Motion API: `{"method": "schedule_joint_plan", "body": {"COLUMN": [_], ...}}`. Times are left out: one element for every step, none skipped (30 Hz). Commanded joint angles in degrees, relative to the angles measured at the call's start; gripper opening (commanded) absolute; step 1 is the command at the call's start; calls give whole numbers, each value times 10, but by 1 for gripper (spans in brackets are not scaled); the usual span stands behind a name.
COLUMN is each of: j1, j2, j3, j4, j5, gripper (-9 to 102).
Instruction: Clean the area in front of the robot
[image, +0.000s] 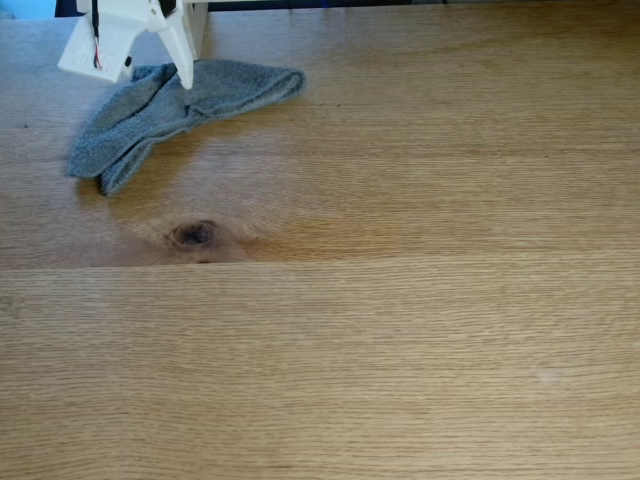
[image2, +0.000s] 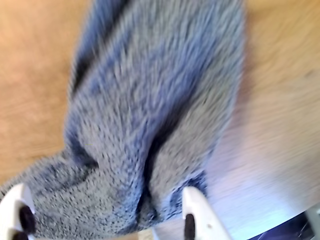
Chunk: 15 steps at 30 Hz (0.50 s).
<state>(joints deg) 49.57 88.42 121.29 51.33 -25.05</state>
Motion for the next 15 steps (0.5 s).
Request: {"method": "schedule_joint_plan", "body": {"j1": [-42,-61,-83,-108,-136,-164,-194,-225,-254,-283,-310,-337,-359,-381,-400], "j2": [95,111,127,142,158,171,185,197,208,218,228,236,243,251,260], "j3": [-6,-6,-6,-5,-5,-5,-5,-4,-2,2,2,2,3,3,3], "j4": [5,15,27,39,46,50,55,61,62,62,63,65,69,72,74], "j5": [10,19,28,37,50,64,76,90,106,120,137,152,171,190,207], "gripper": [28,26,23,20,19,19,18,18,17,16,15,13,12,10,8]}}
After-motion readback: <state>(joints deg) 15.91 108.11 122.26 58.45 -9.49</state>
